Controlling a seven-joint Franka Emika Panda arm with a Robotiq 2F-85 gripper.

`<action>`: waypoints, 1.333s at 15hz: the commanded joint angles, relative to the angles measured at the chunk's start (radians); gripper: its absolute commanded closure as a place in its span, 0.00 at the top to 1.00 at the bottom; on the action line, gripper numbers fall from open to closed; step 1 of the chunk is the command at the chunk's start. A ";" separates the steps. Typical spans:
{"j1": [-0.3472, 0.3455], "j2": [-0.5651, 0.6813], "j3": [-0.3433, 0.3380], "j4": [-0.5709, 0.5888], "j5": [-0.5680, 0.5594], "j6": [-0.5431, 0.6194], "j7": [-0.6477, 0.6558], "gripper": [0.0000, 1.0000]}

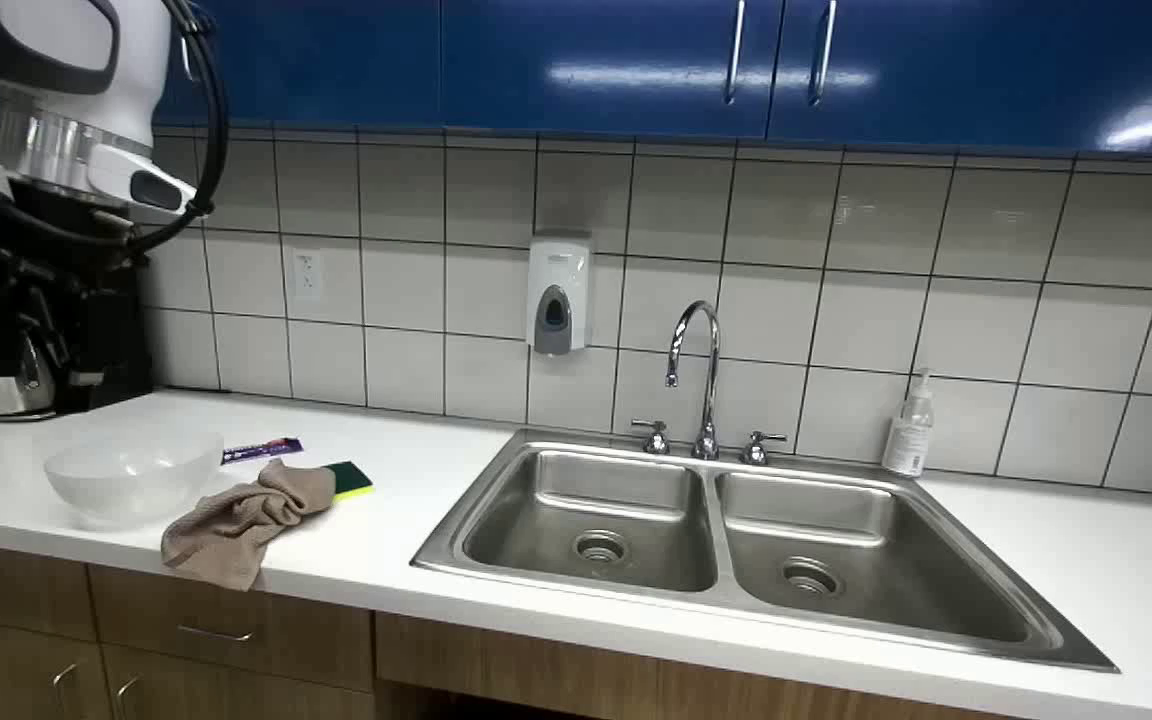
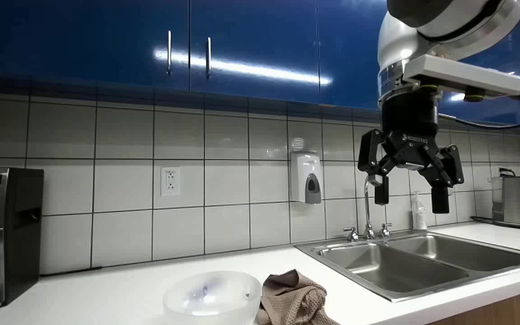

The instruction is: Put the towel in the bowl.

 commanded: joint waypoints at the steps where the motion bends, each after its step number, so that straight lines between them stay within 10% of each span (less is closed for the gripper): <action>1: -0.018 0.001 0.015 0.002 0.010 -0.005 -0.010 1.00; 20: -0.034 0.152 0.078 0.013 -0.016 0.197 0.048 1.00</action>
